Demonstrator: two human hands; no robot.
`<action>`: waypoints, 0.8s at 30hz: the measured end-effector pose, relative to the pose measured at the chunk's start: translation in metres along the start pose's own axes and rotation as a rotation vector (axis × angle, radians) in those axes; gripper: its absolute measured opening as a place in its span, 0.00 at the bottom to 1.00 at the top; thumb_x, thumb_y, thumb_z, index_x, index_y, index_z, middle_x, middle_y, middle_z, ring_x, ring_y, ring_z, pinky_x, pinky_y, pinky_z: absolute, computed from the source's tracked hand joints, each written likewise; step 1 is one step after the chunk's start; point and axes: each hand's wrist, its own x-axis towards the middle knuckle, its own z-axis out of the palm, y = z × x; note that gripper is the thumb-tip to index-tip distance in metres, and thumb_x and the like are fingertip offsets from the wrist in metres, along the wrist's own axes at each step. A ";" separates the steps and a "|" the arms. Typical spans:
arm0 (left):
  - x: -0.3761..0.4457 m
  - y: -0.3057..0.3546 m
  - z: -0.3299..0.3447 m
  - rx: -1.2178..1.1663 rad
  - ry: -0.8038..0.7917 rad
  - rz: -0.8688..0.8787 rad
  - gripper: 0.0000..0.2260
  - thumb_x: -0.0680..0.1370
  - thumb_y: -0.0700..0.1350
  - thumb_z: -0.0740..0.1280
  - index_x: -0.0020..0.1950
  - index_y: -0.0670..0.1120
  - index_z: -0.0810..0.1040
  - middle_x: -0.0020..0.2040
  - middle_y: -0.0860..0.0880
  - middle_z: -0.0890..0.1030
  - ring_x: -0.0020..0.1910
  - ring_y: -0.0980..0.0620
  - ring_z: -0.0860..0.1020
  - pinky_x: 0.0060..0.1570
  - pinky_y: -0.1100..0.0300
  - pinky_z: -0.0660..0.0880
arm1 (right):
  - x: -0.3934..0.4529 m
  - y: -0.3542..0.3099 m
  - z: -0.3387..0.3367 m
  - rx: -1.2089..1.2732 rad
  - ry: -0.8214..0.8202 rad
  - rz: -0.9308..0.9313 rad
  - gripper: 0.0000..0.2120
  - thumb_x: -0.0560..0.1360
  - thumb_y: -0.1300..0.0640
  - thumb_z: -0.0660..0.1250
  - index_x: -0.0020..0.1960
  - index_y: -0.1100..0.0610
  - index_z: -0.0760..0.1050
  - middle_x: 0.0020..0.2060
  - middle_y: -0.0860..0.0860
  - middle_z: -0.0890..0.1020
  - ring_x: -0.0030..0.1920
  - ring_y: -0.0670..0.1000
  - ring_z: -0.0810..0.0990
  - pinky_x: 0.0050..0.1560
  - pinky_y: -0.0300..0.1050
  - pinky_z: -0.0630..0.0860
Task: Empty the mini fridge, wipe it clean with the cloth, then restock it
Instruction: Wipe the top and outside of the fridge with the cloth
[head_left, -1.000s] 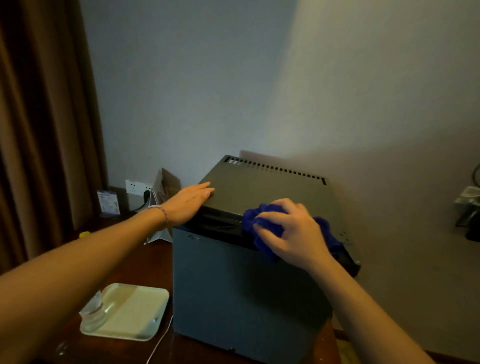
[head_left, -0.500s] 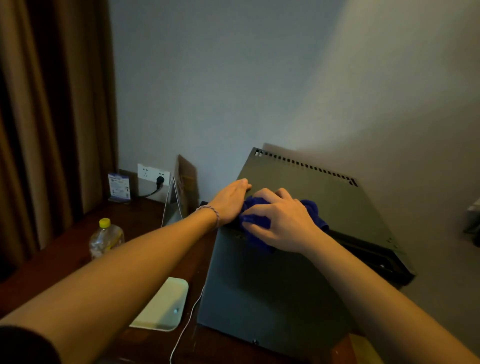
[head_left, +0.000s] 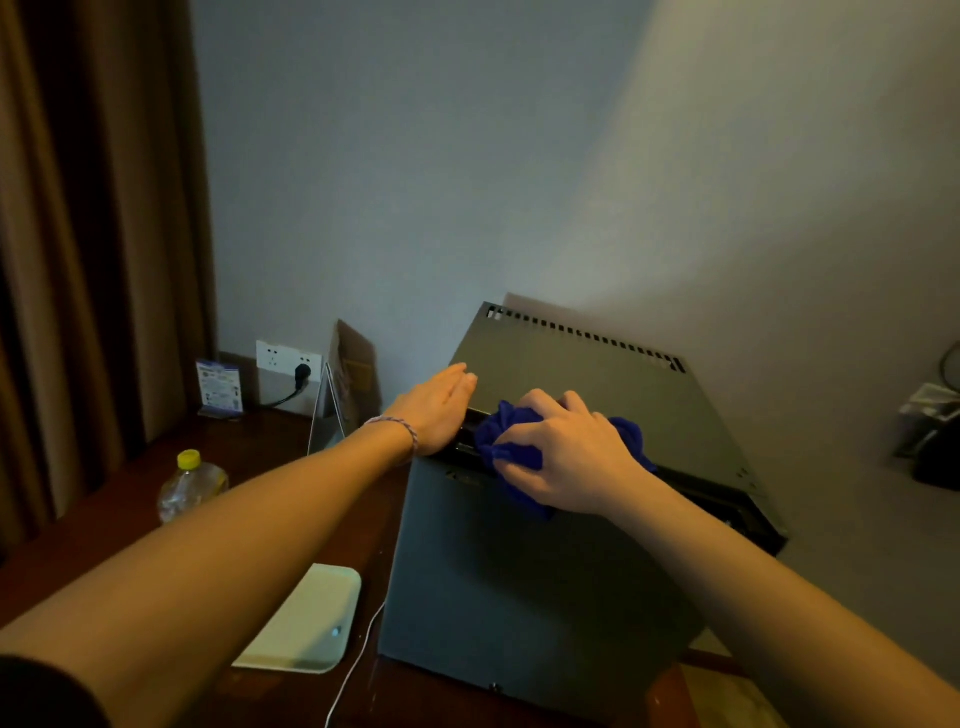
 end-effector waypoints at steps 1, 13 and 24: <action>0.001 -0.001 0.000 0.005 -0.003 -0.007 0.25 0.85 0.57 0.45 0.81 0.49 0.56 0.81 0.54 0.56 0.79 0.51 0.57 0.76 0.52 0.52 | -0.006 0.007 -0.001 0.005 -0.011 0.014 0.17 0.77 0.34 0.60 0.63 0.38 0.75 0.61 0.43 0.68 0.56 0.52 0.68 0.53 0.55 0.75; -0.003 -0.001 0.001 0.040 -0.012 -0.016 0.26 0.85 0.57 0.44 0.81 0.48 0.57 0.81 0.51 0.56 0.79 0.51 0.55 0.77 0.54 0.50 | -0.102 0.111 -0.005 0.065 -0.034 0.130 0.18 0.76 0.33 0.58 0.61 0.37 0.77 0.64 0.41 0.69 0.56 0.45 0.66 0.50 0.43 0.70; -0.005 0.010 0.004 -0.049 0.026 -0.049 0.25 0.86 0.56 0.47 0.80 0.47 0.58 0.80 0.51 0.58 0.78 0.53 0.57 0.75 0.58 0.51 | -0.012 0.027 -0.004 0.039 0.000 -0.082 0.18 0.76 0.33 0.59 0.61 0.36 0.76 0.58 0.44 0.69 0.55 0.52 0.68 0.50 0.53 0.75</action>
